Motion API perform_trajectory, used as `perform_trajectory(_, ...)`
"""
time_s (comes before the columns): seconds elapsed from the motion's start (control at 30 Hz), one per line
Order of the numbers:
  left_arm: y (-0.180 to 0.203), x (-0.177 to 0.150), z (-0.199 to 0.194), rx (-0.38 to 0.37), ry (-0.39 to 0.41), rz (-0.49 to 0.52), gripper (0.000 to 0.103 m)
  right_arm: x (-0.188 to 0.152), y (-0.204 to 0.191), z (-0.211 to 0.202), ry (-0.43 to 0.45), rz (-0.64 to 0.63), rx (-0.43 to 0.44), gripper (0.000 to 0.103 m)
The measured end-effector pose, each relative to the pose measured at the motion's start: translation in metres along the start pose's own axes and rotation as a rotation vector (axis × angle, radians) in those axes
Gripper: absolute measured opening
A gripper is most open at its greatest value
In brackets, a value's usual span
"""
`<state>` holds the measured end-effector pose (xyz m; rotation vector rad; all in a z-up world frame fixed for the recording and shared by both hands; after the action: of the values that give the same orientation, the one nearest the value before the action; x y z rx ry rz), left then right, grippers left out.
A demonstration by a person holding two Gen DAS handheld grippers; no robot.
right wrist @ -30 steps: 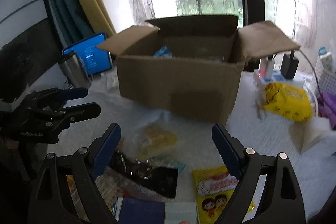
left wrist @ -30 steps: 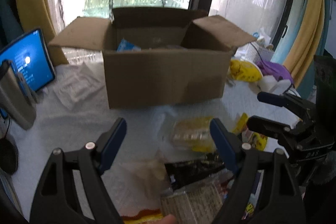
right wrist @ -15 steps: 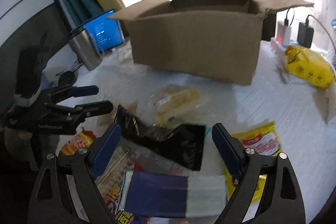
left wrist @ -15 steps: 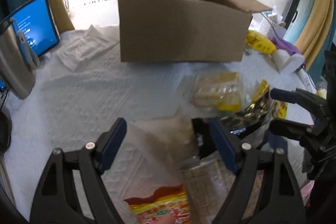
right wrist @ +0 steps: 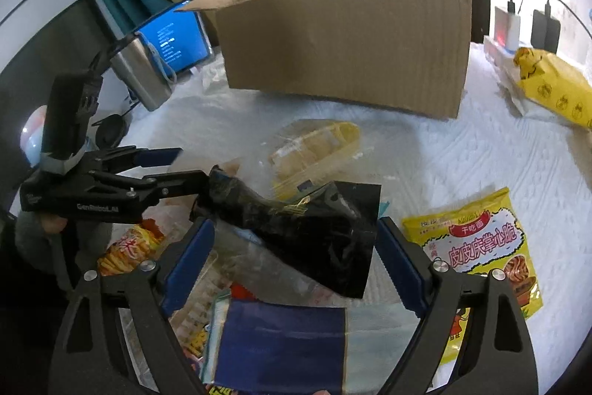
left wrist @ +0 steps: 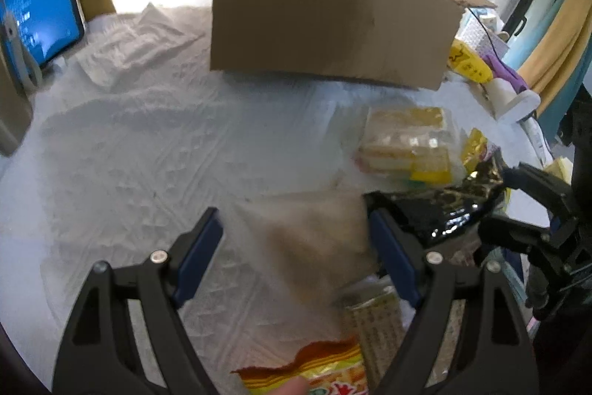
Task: Organize snacks
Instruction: 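Grasp the black snack bag with the right gripper while the left grasps a clear pastry bag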
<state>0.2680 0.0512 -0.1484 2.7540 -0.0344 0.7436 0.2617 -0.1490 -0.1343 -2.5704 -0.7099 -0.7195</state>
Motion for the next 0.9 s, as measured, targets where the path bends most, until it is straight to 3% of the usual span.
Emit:
perform_trajectory(0.17, -0.006, 0.000, 0.005, -0.047, -0.025, -0.054, 0.083, 0.003, 0.002, -0.004, 0.022, 0.028, 0.034, 0.089)
perform_trajectory(0.27, -0.002, 0.000, 0.007, -0.054, -0.028, -0.040, 0.083, 0.003, 0.002, -0.005, 0.019, 0.030, 0.051, 0.075)
perform_trajectory(0.4, 0.002, 0.000, 0.006, -0.049, -0.016, -0.016, 0.082, 0.002, 0.002, -0.006, 0.028, 0.026, 0.054, 0.069)
perform_trajectory(0.53, 0.010, -0.004, 0.004, -0.067, -0.012, 0.025, 0.061, 0.000, 0.003, -0.014, 0.050, 0.025, 0.067, 0.060)
perform_trajectory(0.77, 0.022, -0.005, -0.008, -0.033, 0.032, 0.085, 0.049, 0.000, -0.001, -0.026, 0.067, -0.020, 0.054, 0.052)
perform_trajectory(0.87, 0.026, -0.006, -0.017, -0.024, 0.055, 0.096, 0.045, 0.000, 0.000, -0.034, 0.086, -0.022, 0.058, 0.039)
perform_trajectory(0.9, 0.027, -0.006, -0.019, -0.024, 0.060, 0.098, 0.043, 0.000, 0.001, -0.037, 0.092, -0.024, 0.054, 0.039)
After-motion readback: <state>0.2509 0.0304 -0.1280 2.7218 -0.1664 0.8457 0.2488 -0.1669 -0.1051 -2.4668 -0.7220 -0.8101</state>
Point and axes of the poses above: each gripper's, at about its wrist camera, not at the fingertips, and z roughly the way its jaws point, y to its right, x to its top, the point moved 3 cm from there along z, roughly the way its jaws point, and after that the axes turned 4 degrees about -z, right-handed, at the moved point
